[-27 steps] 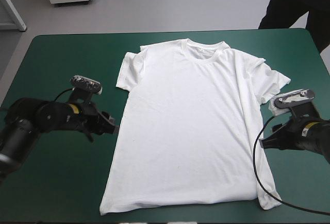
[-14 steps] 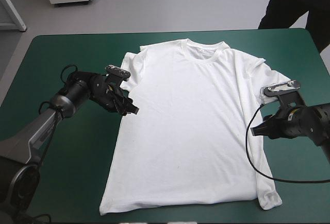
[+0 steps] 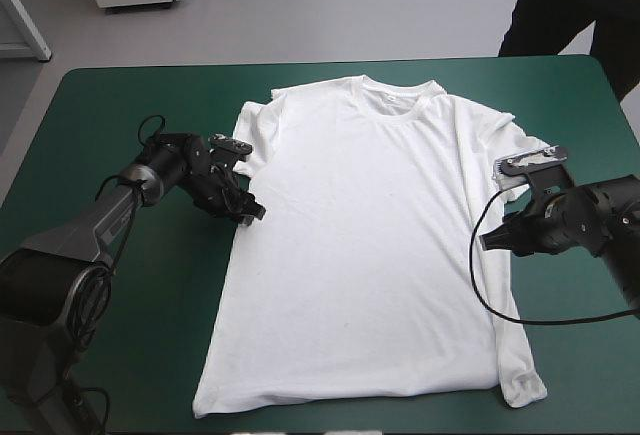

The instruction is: Fold the cloth

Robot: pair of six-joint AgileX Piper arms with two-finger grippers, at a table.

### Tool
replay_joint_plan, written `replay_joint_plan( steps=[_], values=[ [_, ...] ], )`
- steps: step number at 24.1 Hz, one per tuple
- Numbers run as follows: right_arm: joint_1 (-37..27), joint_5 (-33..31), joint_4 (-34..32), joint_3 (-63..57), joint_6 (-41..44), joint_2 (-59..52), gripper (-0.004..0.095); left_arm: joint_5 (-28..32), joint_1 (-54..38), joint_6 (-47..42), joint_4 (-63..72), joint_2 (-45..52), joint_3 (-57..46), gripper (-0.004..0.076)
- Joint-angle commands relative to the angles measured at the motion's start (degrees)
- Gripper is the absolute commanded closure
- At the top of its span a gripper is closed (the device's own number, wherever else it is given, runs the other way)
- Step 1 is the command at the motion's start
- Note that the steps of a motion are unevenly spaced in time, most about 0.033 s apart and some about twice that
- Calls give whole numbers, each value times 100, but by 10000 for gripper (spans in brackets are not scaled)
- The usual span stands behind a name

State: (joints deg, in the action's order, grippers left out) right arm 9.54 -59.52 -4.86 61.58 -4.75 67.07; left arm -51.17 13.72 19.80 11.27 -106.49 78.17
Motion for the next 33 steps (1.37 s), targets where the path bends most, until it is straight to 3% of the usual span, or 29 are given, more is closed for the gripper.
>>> replay_joint_plan(
  steps=[1,4,8,9,19,33],
  values=[
    [10,224,-273,388,26,90,439,-49,104,1,152,81,169,300],
    [0,168,-542,602,319,410,439,-61,308,1,151,-27,169,380],
    [0,97,-733,920,475,1038,439,-146,445,44,486,-227,169,699],
    [0,86,-837,976,530,1157,439,-174,445,95,513,-238,169,736],
    [-52,-57,-769,1350,743,2445,439,-435,445,303,549,-251,169,746],
    [-764,228,270,1350,345,3043,439,-434,445,368,561,-251,169,746]
  ],
)
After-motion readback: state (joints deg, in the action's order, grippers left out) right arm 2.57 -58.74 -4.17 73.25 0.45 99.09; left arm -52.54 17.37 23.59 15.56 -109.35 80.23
